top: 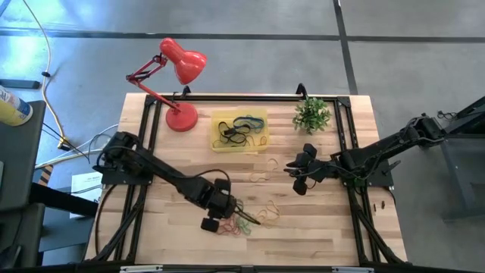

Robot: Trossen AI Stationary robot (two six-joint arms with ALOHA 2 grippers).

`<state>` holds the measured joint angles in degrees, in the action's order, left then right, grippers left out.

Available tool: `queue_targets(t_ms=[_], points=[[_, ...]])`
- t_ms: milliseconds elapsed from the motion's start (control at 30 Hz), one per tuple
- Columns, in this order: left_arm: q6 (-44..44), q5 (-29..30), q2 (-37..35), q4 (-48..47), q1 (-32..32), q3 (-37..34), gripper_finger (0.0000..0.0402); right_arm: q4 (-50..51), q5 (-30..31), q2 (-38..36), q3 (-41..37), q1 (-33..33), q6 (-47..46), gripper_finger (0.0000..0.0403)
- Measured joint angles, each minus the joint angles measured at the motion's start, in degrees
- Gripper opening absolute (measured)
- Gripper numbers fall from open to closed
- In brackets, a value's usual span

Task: Pick and place rubber bands into bin
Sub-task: Put the red rubber band into the yellow container

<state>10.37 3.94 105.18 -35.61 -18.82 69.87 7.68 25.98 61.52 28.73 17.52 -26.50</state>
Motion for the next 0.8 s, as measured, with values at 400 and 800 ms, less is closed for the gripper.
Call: queue_targets(t_ms=[400, 800], points=[[13.37, 4.51, 3.55, -0.13, -3.11, -0.01, 0.0095, 2.81, -2.8, 0.0, 0.04, 0.22, -0.02, 0.0073], [14.85, 3.15, 5.94, 1.47, -2.98, 0.09, 0.0095, 2.82, -2.4, 0.0, 0.04, 0.22, 0.85, 0.0073]])
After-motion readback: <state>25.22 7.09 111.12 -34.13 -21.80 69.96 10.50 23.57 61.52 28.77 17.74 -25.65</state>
